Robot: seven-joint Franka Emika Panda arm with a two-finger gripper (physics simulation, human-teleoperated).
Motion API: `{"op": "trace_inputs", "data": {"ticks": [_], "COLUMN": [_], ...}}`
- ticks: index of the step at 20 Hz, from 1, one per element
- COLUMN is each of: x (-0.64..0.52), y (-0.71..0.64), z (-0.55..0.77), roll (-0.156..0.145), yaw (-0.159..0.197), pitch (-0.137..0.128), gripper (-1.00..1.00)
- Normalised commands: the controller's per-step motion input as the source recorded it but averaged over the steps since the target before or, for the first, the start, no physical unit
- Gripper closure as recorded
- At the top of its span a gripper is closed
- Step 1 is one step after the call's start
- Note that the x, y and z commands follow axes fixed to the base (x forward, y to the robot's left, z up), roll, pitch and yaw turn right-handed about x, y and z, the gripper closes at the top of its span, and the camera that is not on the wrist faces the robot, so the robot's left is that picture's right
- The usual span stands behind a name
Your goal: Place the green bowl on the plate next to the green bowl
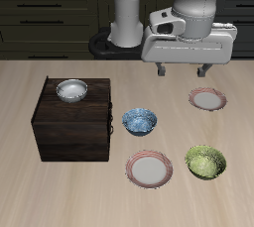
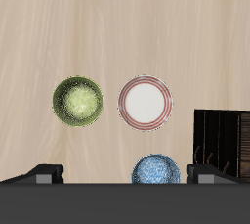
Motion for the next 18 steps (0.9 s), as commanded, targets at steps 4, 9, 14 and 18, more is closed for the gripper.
{"op": "trace_inputs", "data": {"ticks": [4, 9, 14, 18], "x": [0.17, 0.15, 0.17, 0.10], "y": [0.22, 0.11, 0.13, 0.10], "z": [0.07, 0.03, 0.00, -0.01], "roll": [-0.013, -0.019, -0.007, -0.011], "yaw": [-0.004, 0.002, -0.004, 0.004], "pitch": [-0.014, 0.001, 0.003, 0.003], "gripper": [-1.00, -1.00, -1.00, -1.00]}}
